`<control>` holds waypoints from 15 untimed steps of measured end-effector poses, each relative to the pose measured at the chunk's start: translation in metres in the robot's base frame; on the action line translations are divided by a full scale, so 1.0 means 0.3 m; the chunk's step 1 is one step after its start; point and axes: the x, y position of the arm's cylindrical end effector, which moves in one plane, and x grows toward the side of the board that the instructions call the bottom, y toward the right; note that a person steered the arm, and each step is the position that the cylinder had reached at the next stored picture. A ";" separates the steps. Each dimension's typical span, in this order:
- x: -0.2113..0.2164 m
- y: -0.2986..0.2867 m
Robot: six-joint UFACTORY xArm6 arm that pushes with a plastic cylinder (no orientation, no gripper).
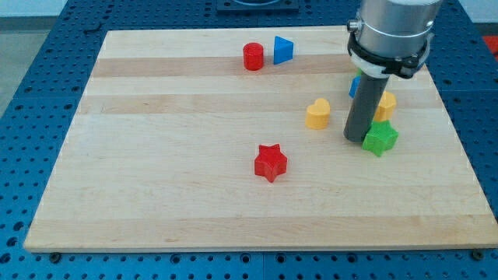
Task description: Slide yellow heart to the left side of the green star
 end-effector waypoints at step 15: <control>-0.107 -0.133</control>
